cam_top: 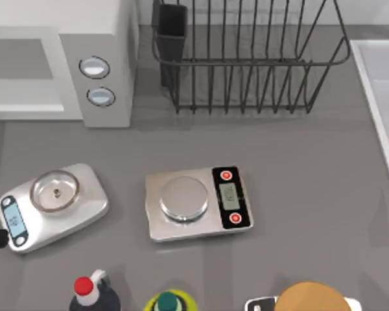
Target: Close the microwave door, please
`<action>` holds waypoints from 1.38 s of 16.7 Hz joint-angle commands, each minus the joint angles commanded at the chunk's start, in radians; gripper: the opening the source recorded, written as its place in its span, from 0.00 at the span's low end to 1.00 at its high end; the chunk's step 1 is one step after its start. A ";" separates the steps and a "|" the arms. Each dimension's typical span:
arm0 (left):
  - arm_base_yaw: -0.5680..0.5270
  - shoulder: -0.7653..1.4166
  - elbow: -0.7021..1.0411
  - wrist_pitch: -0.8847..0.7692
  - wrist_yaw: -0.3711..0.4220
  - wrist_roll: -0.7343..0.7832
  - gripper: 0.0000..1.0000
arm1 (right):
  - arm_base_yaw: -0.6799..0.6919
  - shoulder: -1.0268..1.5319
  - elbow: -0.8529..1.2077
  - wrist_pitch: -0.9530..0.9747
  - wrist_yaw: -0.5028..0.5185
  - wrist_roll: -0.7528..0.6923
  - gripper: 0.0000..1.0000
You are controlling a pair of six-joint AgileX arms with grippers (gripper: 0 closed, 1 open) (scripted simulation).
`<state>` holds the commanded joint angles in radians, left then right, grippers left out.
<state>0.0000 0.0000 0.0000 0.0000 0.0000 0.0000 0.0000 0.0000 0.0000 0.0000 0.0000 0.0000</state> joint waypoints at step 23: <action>0.539 0.419 0.351 -0.200 0.344 0.327 0.00 | 0.000 0.000 0.000 0.000 0.000 0.000 1.00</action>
<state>0.5395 0.4185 0.3513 -0.2002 0.3441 0.3270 0.0000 0.0000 0.0000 0.0000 0.0000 0.0000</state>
